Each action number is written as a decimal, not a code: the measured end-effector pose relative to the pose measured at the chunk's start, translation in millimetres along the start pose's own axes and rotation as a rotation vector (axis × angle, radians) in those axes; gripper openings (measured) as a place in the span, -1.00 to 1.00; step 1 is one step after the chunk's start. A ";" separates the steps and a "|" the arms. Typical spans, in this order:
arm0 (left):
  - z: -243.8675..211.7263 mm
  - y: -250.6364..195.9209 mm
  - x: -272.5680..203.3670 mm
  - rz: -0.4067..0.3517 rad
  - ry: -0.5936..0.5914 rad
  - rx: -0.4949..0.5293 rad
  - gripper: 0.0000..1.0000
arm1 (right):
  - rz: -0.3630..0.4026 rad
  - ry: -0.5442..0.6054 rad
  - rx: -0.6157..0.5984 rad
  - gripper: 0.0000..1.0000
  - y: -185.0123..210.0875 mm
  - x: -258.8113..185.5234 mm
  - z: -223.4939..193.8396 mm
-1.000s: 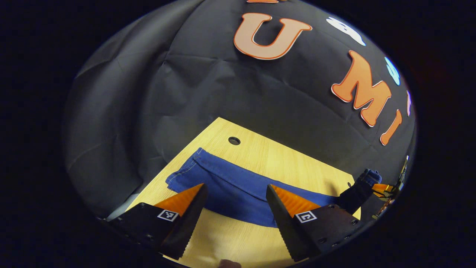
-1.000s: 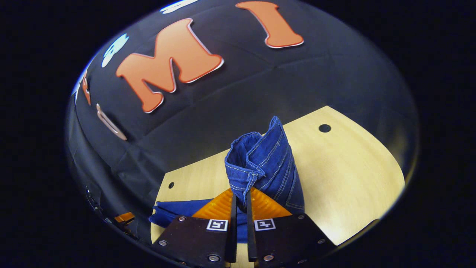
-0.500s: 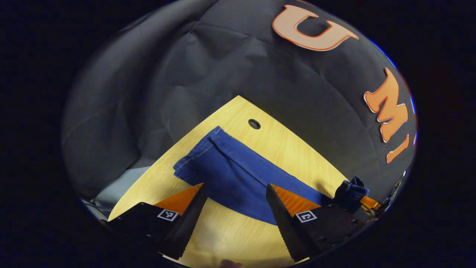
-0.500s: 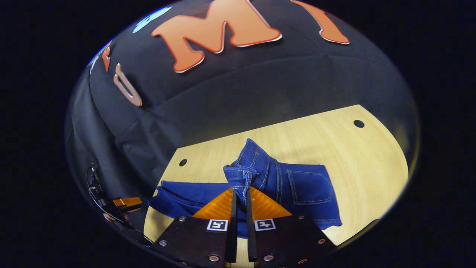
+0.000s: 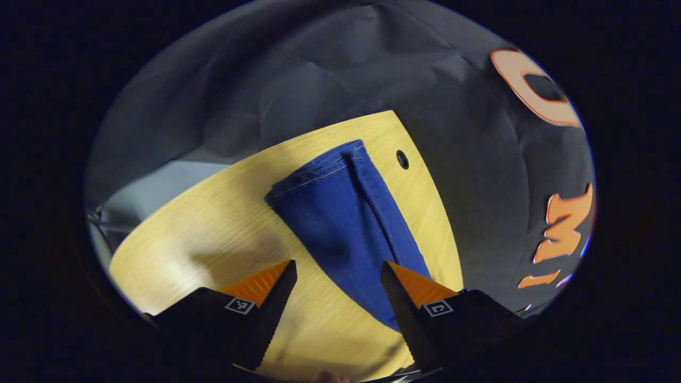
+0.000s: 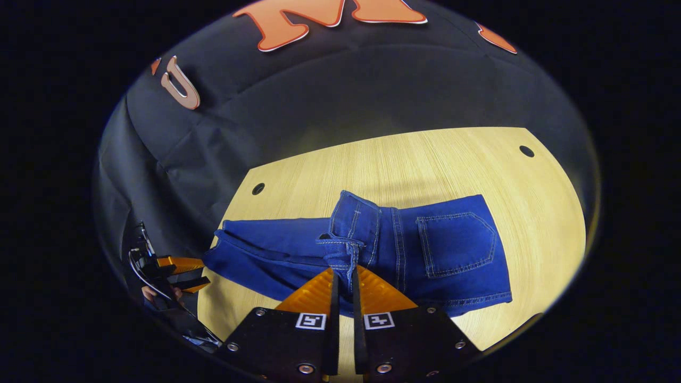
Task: Grasp the waist and the cuffs of the jeans and fold them to make the two legs overlap; first hold the waist and fold one-third of the jeans toward the cuffs, then hold the cuffs and fold the remaining one-third in the same direction to finish folding.
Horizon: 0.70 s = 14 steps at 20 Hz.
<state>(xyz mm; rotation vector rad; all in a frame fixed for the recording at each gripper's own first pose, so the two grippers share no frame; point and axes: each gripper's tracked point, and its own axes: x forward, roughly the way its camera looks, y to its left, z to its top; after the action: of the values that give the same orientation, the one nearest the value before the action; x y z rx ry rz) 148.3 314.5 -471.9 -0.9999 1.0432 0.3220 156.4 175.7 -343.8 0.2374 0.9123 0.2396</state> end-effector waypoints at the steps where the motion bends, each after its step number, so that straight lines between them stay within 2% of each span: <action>1: 0.4 1.4 3.4 -0.006 0.000 -0.019 0.97 | -0.003 -0.003 0.008 -0.76 1.1 -0.4 0.6; 4: -1.2 5.2 0.5 -0.018 0.011 -0.037 0.96 | -0.024 0.037 0.063 -0.76 -0.7 -4.2 -6.1; 6: -0.3 6.9 -1.9 -0.016 0.011 -0.037 0.96 | -0.068 0.027 0.099 -0.76 -5.7 -1.6 -5.6; 7: -0.3 5.8 -3.7 -0.021 0.014 -0.032 0.96 | -0.078 0.057 0.155 -0.76 -0.1 -4.4 -9.3; 8: 0.4 4.3 -0.6 -0.022 0.014 -0.025 0.96 | -0.066 0.070 0.151 -0.76 1.2 -6.8 -11.0; 11: 0.3 3.7 2.2 -0.017 0.018 -0.012 0.96 | -0.095 0.059 0.157 -0.76 -7.9 1.6 -7.6; 14: -0.9 3.2 1.5 -0.025 0.022 -0.008 0.96 | -0.096 -0.011 0.089 -0.76 -9.3 -2.2 1.6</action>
<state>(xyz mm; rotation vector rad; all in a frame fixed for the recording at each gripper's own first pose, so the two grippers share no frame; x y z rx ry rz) 146.4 315.2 -475.0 -1.0246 1.0490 0.2951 157.3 166.1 -344.0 0.2763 0.9221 0.1086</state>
